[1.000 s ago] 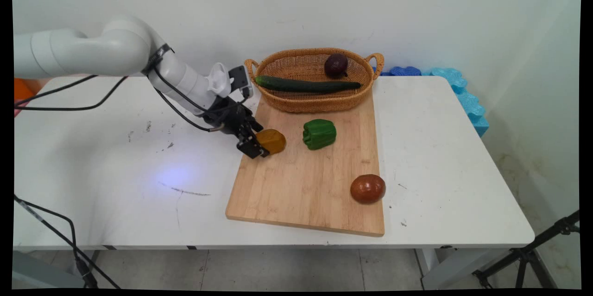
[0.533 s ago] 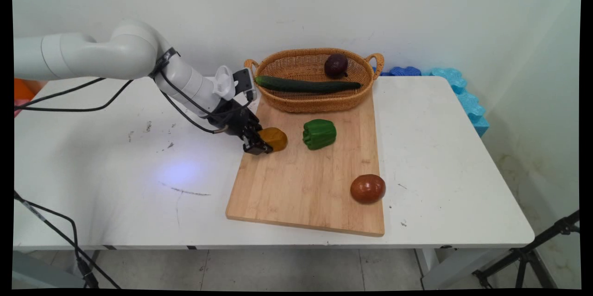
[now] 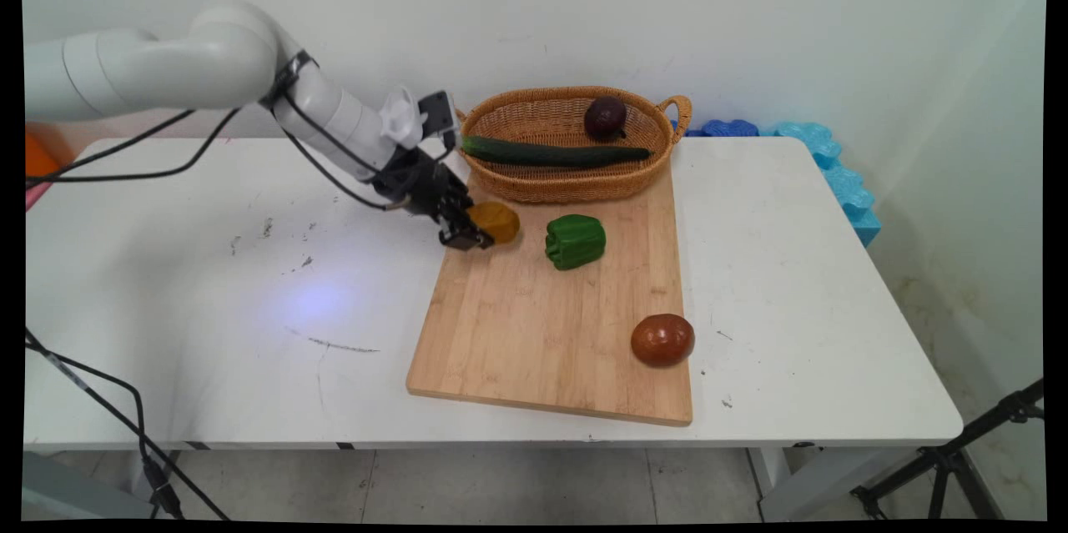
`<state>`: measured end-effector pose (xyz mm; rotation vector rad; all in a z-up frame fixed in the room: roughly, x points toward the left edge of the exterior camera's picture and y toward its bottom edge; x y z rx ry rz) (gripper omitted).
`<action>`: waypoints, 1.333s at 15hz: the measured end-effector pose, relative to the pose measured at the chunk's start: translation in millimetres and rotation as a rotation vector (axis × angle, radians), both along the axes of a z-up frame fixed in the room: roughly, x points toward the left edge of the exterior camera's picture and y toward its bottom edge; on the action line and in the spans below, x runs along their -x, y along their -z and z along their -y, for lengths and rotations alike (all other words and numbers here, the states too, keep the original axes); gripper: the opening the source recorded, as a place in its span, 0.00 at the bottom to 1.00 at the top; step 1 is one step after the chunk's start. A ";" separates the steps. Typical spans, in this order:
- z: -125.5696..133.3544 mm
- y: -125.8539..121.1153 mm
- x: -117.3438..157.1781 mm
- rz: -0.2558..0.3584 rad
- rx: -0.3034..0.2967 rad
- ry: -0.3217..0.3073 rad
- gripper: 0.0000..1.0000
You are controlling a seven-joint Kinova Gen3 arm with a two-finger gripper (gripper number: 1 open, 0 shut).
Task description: Place the picked object in the vegetable basket
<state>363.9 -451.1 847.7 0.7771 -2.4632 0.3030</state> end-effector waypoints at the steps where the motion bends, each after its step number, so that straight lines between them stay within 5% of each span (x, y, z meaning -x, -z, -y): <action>1: 3.2 -8.4 -0.3 -0.002 0.009 0.004 0.00; 13: 73.1 -77.2 -15.6 0.017 0.141 0.024 0.00; 20: 136.9 -79.1 -32.6 0.051 0.208 -0.015 0.00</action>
